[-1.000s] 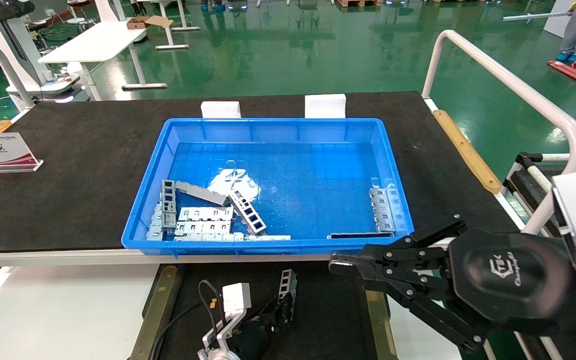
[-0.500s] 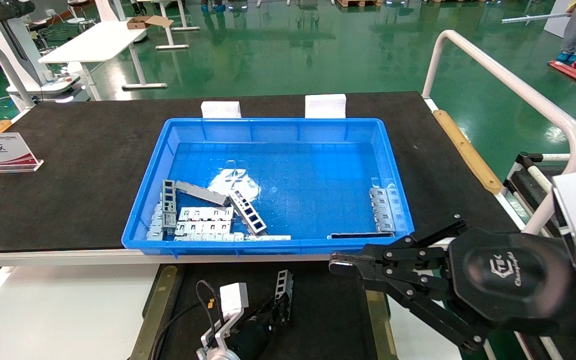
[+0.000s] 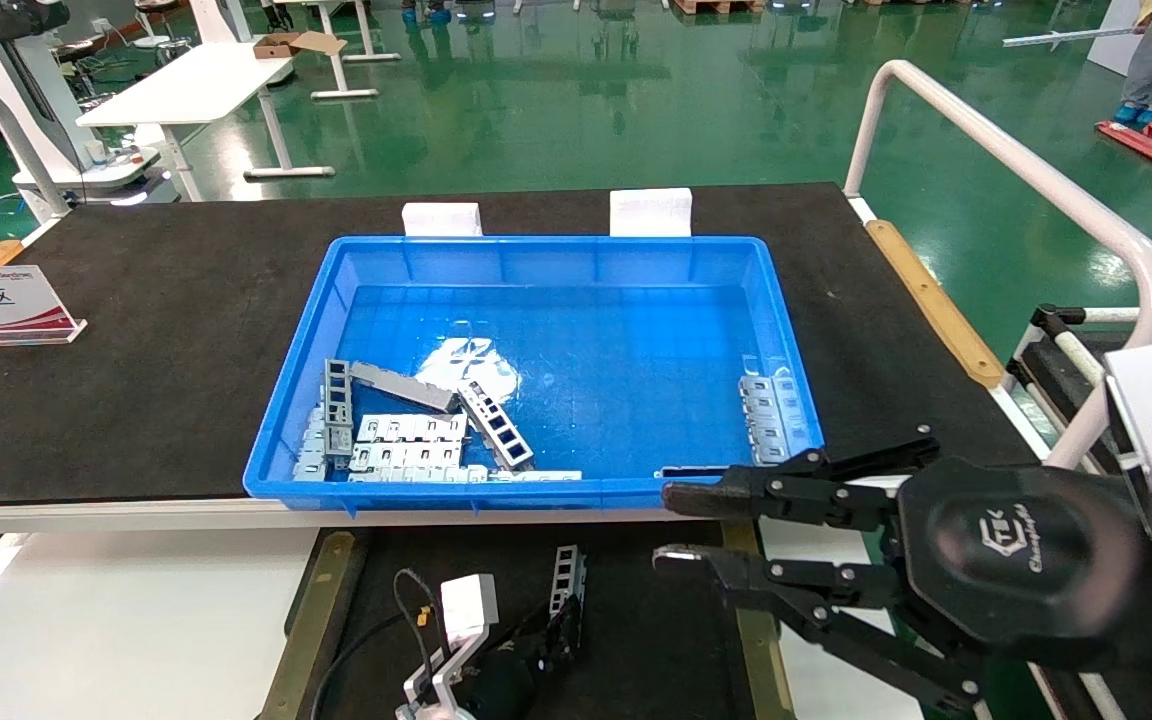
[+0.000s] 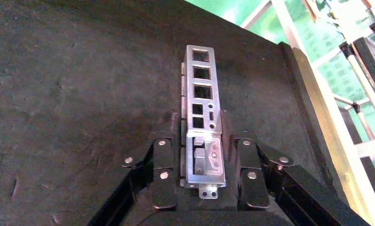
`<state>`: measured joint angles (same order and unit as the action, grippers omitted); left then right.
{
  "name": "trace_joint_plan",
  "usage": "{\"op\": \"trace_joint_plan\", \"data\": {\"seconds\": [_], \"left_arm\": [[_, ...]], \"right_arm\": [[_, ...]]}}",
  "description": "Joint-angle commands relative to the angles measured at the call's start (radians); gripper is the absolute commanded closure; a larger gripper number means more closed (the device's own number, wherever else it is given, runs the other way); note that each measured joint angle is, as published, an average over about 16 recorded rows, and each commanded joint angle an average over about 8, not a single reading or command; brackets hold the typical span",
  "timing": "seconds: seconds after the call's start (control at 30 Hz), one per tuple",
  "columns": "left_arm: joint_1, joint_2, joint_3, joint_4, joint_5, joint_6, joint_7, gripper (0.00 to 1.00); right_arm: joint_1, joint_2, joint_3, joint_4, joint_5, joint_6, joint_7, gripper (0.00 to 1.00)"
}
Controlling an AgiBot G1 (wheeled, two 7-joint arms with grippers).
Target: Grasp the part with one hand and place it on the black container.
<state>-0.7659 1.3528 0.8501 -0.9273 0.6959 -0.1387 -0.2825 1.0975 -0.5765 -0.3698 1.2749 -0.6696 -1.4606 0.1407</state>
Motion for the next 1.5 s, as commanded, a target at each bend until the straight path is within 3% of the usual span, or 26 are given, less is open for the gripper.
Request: {"op": "trace_joint_plan", "data": {"seconds": [0.03, 0.37, 0.6, 1.1, 1.5], "left_arm": [[0.0, -0.001, 0.004, -0.001, 0.009, -0.001, -0.01, 0.0], [0.018, -0.037, -0.034, -0.043, 0.058, 0.112, -0.016, 0.0], [0.033, -0.107, -0.062, -0.069, 0.082, 0.246, 0.013, 0.0], [0.023, -0.398, -0.05, -0.216, 0.096, 0.616, 0.031, 0.0], [-0.013, -0.614, -0.079, -0.363, 0.079, 0.778, 0.016, 0.0]], "right_arm": [[0.0, 0.0, 0.0, 0.0, 0.0, 0.0, 0.0, 0.0], [0.0, 0.0, 0.0, 0.0, 0.0, 0.0, 0.0, 0.0], [0.0, 0.0, 0.0, 0.0, 0.0, 0.0, 0.0, 0.0], [0.0, 0.0, 0.0, 0.0, 0.0, 0.0, 0.0, 0.0], [0.0, 0.0, -0.001, 0.0, 0.0, 0.0, 0.0, 0.0]]}}
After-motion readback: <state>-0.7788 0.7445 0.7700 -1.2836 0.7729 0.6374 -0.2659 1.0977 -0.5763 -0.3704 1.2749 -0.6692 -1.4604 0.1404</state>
